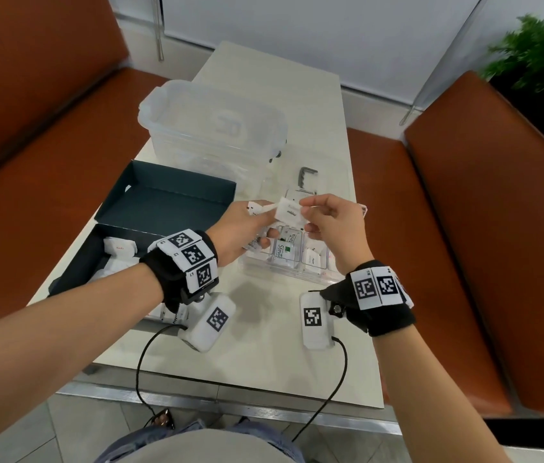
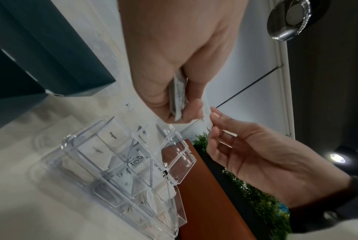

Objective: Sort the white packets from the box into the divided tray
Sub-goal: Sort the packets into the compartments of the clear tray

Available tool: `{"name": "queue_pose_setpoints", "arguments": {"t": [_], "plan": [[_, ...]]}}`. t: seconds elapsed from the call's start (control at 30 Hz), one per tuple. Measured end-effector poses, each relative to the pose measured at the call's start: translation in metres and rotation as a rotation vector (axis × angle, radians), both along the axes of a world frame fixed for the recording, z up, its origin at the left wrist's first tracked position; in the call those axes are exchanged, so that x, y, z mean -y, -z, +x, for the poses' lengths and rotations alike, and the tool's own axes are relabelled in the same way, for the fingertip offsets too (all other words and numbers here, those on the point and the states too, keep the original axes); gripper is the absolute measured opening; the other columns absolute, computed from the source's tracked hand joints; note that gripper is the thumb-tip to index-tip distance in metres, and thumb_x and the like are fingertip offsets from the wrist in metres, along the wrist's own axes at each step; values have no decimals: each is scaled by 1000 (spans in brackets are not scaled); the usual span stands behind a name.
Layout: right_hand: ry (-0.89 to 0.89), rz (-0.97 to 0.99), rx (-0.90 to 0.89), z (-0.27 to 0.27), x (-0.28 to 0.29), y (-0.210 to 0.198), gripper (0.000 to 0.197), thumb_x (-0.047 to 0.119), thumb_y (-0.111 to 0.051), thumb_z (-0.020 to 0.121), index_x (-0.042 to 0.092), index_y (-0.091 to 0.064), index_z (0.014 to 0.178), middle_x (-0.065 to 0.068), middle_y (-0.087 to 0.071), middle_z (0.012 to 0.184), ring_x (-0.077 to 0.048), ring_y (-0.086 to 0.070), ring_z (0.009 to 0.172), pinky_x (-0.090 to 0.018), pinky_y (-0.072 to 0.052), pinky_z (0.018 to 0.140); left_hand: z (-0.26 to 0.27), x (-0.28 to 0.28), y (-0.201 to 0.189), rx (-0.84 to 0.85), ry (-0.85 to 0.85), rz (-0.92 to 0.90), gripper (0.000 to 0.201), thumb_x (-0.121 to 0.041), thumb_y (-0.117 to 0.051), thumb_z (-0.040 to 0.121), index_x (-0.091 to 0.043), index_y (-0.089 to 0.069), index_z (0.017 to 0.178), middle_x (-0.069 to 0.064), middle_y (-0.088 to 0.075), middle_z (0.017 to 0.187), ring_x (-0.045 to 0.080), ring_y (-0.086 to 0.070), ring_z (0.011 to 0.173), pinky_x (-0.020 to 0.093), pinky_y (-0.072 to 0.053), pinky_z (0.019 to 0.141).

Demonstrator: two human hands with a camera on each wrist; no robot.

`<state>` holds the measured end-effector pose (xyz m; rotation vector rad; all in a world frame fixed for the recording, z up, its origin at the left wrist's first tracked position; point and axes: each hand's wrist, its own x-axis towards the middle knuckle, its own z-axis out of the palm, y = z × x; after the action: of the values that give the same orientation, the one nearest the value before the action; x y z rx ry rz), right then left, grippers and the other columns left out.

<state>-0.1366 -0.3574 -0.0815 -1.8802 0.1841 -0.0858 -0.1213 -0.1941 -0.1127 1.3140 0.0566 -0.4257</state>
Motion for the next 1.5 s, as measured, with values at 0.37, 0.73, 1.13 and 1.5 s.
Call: {"name": "queue_pose_setpoints", "arguments": {"t": [0.37,0.73,1.13,1.5], "plan": [[-48,-367,162,2,-3,0,14,14,-66,86,26,-72,85,4,-70,82,-9,-60,70,-28,-53,76,0,-2,2,147,122,136,21,-19,-68,89,-1,-70,100,3,-64,69,16,-54,62,22,-45,55],[-217,-528,161,2,3,-6,18,23,-70,85,28,-72,102,10,-61,89,1,-50,64,-5,-36,64,-3,-3,-7,226,245,336,21,-13,-67,90,8,-66,89,14,-60,71,18,-51,55,24,-43,55],[40,-304,-159,29,45,14,13,6,-60,84,6,-71,79,-6,-66,74,-10,-53,55,-20,-46,51,9,3,-20,232,130,387,13,-9,-70,84,-4,-72,96,8,-68,75,15,-59,62,32,-45,59],[160,-599,-340,31,40,68,21,11,-54,87,13,-66,105,-9,-65,103,-28,-65,88,-36,-55,79,4,-1,-13,219,119,399,11,-4,-68,85,-2,-72,95,-6,-68,64,6,-58,53,20,-46,49]]}}
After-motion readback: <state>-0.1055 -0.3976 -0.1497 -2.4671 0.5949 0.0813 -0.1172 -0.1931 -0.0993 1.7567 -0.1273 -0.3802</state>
